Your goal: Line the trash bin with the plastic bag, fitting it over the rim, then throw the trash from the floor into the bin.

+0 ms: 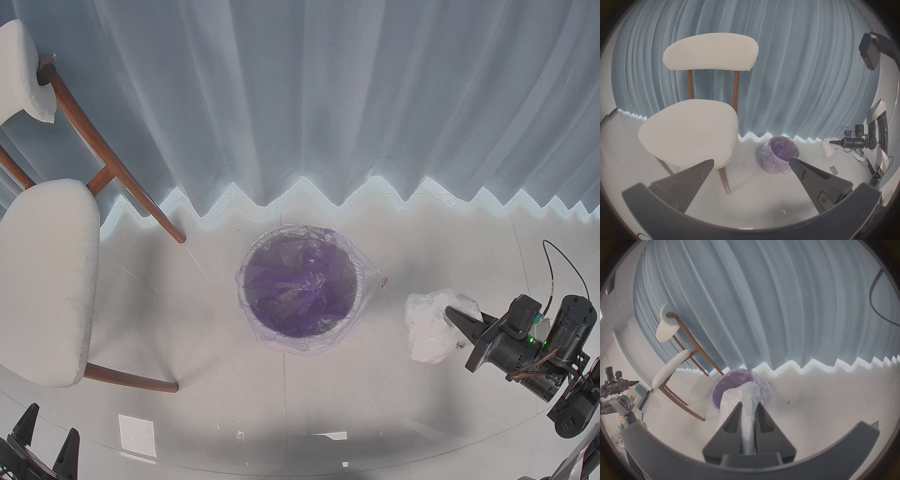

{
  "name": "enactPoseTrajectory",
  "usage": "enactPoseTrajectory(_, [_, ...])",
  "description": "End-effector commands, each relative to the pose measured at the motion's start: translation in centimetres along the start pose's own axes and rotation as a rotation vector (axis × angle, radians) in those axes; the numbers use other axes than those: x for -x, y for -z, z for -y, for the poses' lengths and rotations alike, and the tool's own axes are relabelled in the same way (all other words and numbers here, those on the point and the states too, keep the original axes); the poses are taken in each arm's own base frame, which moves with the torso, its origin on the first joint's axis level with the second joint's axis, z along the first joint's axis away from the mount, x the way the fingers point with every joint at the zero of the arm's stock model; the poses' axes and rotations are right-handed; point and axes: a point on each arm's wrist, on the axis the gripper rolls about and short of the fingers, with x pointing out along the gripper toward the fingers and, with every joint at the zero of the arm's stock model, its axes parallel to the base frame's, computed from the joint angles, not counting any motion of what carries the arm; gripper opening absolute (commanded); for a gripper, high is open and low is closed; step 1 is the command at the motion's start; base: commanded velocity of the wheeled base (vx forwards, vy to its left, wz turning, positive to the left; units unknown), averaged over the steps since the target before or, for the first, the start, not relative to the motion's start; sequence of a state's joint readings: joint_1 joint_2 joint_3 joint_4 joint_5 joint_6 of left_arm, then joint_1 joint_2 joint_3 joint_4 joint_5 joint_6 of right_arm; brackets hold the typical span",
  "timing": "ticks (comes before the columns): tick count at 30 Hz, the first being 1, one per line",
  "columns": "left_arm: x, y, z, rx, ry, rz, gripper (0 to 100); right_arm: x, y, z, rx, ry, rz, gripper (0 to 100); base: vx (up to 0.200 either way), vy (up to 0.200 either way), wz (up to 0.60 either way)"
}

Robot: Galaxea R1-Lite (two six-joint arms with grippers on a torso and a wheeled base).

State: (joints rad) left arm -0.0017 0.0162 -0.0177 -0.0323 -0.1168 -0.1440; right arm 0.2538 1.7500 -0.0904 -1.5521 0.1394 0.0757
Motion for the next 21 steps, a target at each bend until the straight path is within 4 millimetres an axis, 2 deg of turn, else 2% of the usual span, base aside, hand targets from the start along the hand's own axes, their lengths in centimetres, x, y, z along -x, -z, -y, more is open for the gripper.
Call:
enactPoseTrajectory(1, [0.0, 0.5, -0.1, 0.0, -0.001, -0.002, 100, -2.3, -0.4, -0.3, 0.006, -0.027, 0.033, 0, 0.0, 0.0, 0.0])
enactPoseTrajectory(6, [0.0, 0.5, -0.1, -0.001, 0.0, 0.0, 100, -6.4, -1.1, -0.6, 0.014, -0.056, 0.097, 0, 0.0, 0.0, 0.0])
enactPoseTrajectory(12, [0.0, 0.5, -0.1, 0.0, -0.002, -0.001, 100, -12.4, -1.3, -0.7, 0.026, -0.084, 0.182, 0, 0.0, 0.0, 0.0])
enactPoseTrajectory(15, [0.0, 0.5, -0.1, 0.002, -0.005, 0.001, 100, -14.7, -0.9, -1.2, 0.029, -0.102, 0.207, 0, 0.0, 0.0, 0.0])
enactPoseTrajectory(21, [0.0, 0.5, -0.1, 0.003, -0.011, 0.002, 100, -17.8, 0.0, -2.6, 0.031, -0.147, 0.237, 0, 0.0, 0.0, 0.0])
